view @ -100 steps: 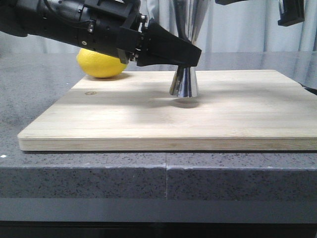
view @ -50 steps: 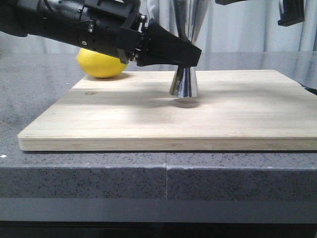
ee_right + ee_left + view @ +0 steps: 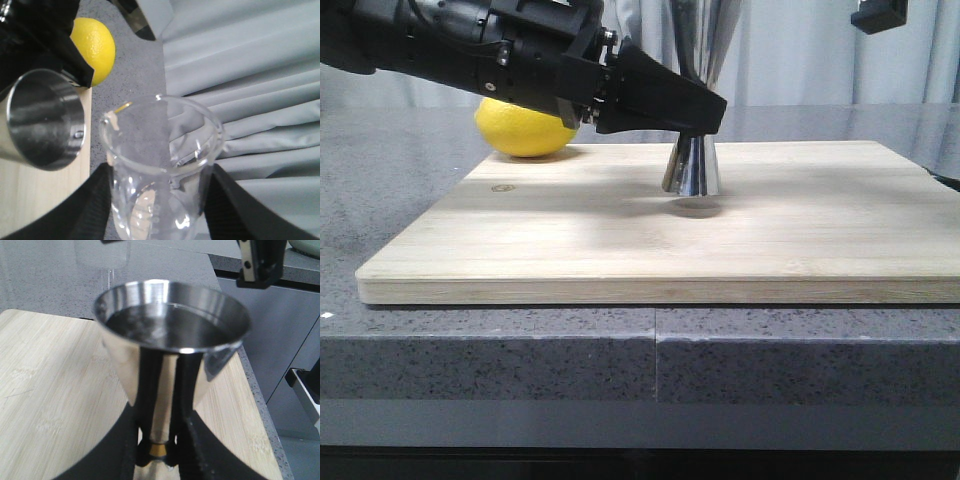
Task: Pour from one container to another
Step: 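Tilt the beaker upright and lower it back onto the board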
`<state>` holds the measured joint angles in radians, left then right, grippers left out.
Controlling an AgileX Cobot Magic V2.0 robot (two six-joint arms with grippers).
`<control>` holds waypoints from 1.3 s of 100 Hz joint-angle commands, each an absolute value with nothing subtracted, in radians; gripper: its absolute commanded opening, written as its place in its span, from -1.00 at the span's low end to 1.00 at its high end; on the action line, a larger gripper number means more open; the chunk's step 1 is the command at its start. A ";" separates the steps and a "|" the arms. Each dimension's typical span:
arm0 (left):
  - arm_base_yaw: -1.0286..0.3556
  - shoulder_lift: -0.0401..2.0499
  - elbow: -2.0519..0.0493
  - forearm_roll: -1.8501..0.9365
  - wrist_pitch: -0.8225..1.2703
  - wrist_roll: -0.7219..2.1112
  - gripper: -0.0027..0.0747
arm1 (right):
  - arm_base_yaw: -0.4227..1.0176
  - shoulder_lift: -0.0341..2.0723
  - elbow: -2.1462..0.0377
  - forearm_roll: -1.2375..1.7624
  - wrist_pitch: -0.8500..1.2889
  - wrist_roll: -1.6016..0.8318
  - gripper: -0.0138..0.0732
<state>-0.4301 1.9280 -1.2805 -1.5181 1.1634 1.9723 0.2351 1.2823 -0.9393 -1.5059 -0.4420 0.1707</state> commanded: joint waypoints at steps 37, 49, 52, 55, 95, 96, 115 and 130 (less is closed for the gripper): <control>-0.436 1.877 -1.310 -1.592 1.278 1.964 -0.99 | 0.217 1.272 -0.974 -0.942 -0.390 0.333 -0.18; -0.436 1.877 -1.310 -1.592 1.278 1.964 -0.99 | 0.185 1.308 -0.974 -0.796 -0.376 0.333 -0.18; -0.436 1.877 -1.310 -1.592 1.278 1.964 -0.99 | 0.175 1.317 -0.973 -0.767 -0.376 0.333 -0.18; -0.436 1.877 -1.310 -1.592 1.278 1.964 -0.99 | 0.165 1.327 -0.970 -0.748 -0.376 0.333 -0.18; -0.436 1.877 -1.310 -1.592 1.278 1.964 -0.99 | 0.003 1.456 -0.803 -0.601 -0.650 0.372 -0.18; -0.436 1.877 -1.310 -1.592 1.278 1.964 -0.99 | 0.001 1.460 -0.799 -0.601 -0.664 0.372 -0.18; -0.436 1.877 -1.310 -1.592 1.278 1.964 -0.99 | -0.007 1.496 -0.750 -0.596 -0.781 0.364 -0.18; -0.436 1.877 -1.310 -1.592 1.278 1.964 -0.99 | -0.007 1.537 -0.750 -0.609 -0.795 0.364 -0.18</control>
